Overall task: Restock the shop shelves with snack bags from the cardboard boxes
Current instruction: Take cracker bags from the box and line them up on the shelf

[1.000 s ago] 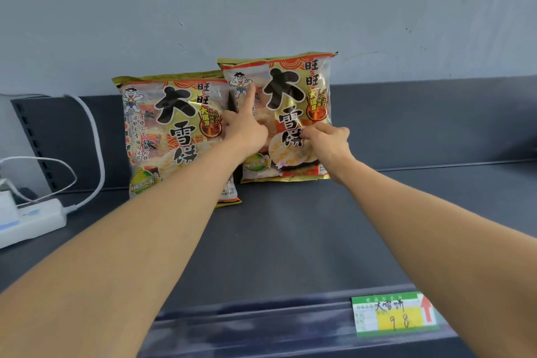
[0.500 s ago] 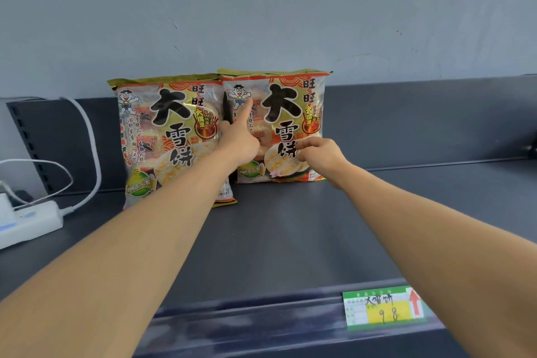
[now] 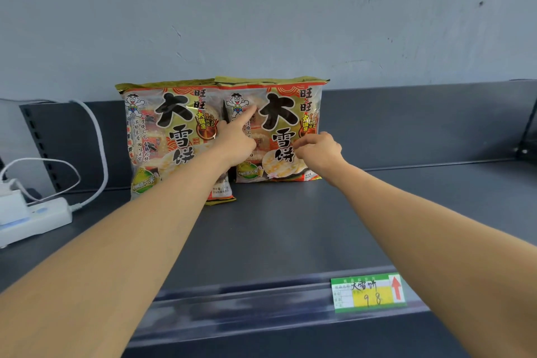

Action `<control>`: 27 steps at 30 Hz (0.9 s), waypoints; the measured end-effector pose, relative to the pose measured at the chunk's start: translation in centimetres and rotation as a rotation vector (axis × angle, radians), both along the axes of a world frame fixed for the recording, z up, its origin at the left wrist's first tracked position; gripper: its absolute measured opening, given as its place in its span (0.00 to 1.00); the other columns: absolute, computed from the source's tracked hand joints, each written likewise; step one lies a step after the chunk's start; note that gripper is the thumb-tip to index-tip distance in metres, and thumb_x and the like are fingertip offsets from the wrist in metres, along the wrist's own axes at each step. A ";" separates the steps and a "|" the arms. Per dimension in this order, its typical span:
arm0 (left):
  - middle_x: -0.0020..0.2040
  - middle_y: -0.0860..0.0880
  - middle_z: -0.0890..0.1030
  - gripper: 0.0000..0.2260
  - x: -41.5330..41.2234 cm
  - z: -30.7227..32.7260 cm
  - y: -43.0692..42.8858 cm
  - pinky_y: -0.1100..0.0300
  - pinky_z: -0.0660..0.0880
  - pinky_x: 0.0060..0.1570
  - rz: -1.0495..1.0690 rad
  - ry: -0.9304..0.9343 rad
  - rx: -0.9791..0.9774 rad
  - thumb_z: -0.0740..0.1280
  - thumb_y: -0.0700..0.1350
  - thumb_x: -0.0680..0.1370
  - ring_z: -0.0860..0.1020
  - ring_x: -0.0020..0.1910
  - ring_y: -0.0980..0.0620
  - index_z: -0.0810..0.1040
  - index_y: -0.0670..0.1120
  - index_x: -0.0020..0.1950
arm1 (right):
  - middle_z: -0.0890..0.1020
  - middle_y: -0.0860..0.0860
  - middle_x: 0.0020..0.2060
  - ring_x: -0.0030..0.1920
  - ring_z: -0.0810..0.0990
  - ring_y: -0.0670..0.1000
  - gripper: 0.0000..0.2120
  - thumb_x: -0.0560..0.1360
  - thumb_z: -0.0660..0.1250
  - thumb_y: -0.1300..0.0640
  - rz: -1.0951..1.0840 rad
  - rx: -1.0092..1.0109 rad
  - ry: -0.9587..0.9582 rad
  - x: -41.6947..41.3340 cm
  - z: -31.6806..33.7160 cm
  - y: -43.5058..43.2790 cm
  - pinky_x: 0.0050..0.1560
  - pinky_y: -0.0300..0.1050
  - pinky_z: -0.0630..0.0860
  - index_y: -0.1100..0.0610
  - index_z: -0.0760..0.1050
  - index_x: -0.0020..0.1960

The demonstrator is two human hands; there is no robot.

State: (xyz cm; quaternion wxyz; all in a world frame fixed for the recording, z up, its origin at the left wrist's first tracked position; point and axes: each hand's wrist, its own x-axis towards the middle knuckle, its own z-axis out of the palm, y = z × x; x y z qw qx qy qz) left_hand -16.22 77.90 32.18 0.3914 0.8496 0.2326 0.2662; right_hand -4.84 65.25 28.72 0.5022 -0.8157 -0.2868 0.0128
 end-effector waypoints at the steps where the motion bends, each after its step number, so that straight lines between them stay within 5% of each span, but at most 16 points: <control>1: 0.78 0.43 0.52 0.36 -0.3 0.2 0.0 0.72 0.71 0.26 -0.034 -0.022 -0.021 0.61 0.30 0.76 0.79 0.47 0.49 0.58 0.61 0.76 | 0.73 0.47 0.57 0.69 0.64 0.58 0.12 0.74 0.62 0.61 0.046 0.011 0.020 0.1 0.1 0.0 0.71 0.56 0.63 0.48 0.81 0.43; 2: 0.79 0.45 0.54 0.35 -0.5 0.3 -0.1 0.77 0.68 0.24 -0.062 -0.046 -0.037 0.61 0.29 0.76 0.75 0.42 0.59 0.60 0.59 0.76 | 0.75 0.43 0.49 0.68 0.66 0.57 0.12 0.73 0.62 0.63 0.081 0.006 0.030 0.3 0.3 0.1 0.73 0.57 0.60 0.49 0.81 0.40; 4: 0.78 0.48 0.57 0.33 -0.5 0.2 -0.1 0.80 0.65 0.23 -0.089 -0.083 -0.056 0.60 0.29 0.76 0.67 0.34 0.64 0.62 0.56 0.76 | 0.75 0.40 0.41 0.65 0.71 0.55 0.14 0.72 0.62 0.65 0.088 -0.023 0.036 0.7 0.7 0.3 0.74 0.56 0.57 0.49 0.81 0.37; 7: 0.78 0.48 0.58 0.32 0.2 -0.4 0.5 0.78 0.68 0.27 -0.074 -0.124 -0.105 0.59 0.28 0.76 0.70 0.36 0.62 0.65 0.57 0.74 | 0.78 0.46 0.52 0.67 0.68 0.54 0.18 0.73 0.60 0.67 0.065 -0.037 0.069 1.2 1.0 0.5 0.75 0.57 0.54 0.48 0.83 0.40; 10: 0.77 0.49 0.59 0.32 0.9 -1.0 1.0 0.70 0.72 0.45 -0.076 -0.142 -0.135 0.60 0.28 0.76 0.77 0.53 0.54 0.66 0.58 0.73 | 0.77 0.49 0.61 0.67 0.68 0.54 0.15 0.71 0.63 0.62 0.083 -0.076 0.121 1.9 1.0 0.8 0.75 0.57 0.56 0.55 0.82 0.54; 12: 0.77 0.49 0.59 0.33 1.2 -1.2 1.1 0.78 0.70 0.37 -0.092 -0.151 -0.168 0.59 0.28 0.76 0.74 0.46 0.62 0.66 0.58 0.73 | 0.79 0.53 0.62 0.67 0.72 0.55 0.21 0.61 0.67 0.54 0.076 -0.043 0.177 2.1 0.5 0.9 0.72 0.55 0.64 0.55 0.82 0.54; 14: 0.77 0.48 0.60 0.33 1.6 -1.3 1.2 0.81 0.66 0.24 -0.086 -0.150 -0.182 0.59 0.28 0.76 0.67 0.35 0.64 0.65 0.58 0.74 | 0.75 0.55 0.63 0.65 0.71 0.56 0.15 0.65 0.64 0.59 0.099 -0.002 0.182 2.3 -0.2 1.1 0.69 0.51 0.67 0.50 0.83 0.48; 18: 0.77 0.47 0.59 0.33 2.3 -1.2 1.6 0.80 0.68 0.23 -0.050 -0.188 -0.167 0.58 0.28 0.75 0.68 0.35 0.64 0.66 0.58 0.73 | 0.64 0.50 0.62 0.54 0.70 0.51 0.15 0.72 0.60 0.66 0.086 0.178 0.230 2.2 0.4 1.6 0.58 0.40 0.67 0.55 0.84 0.46; 21: 0.76 0.43 0.54 0.35 2.3 -0.7 1.3 0.71 0.73 0.24 -0.013 -0.170 -0.134 0.58 0.29 0.76 0.72 0.36 0.56 0.64 0.62 0.73 | 0.72 0.53 0.63 0.54 0.77 0.54 0.09 0.66 0.64 0.60 0.031 0.274 0.220 2.4 0.7 1.8 0.60 0.46 0.76 0.51 0.83 0.37; 25: 0.77 0.41 0.42 0.37 2.6 -1.8 1.2 0.61 0.79 0.36 0.066 -0.033 -0.053 0.57 0.28 0.76 0.76 0.58 0.46 0.59 0.66 0.73 | 0.71 0.51 0.65 0.57 0.76 0.55 0.14 0.69 0.62 0.65 0.047 0.184 0.242 2.5 -0.1 1.7 0.58 0.45 0.76 0.50 0.81 0.36; 27: 0.77 0.41 0.41 0.38 3.1 -2.3 1.4 0.53 0.80 0.49 0.110 -0.013 -0.014 0.56 0.28 0.76 0.70 0.67 0.38 0.58 0.68 0.72 | 0.72 0.52 0.64 0.54 0.76 0.55 0.15 0.69 0.62 0.67 0.060 0.149 0.202 2.5 -0.5 1.7 0.48 0.41 0.77 0.49 0.80 0.35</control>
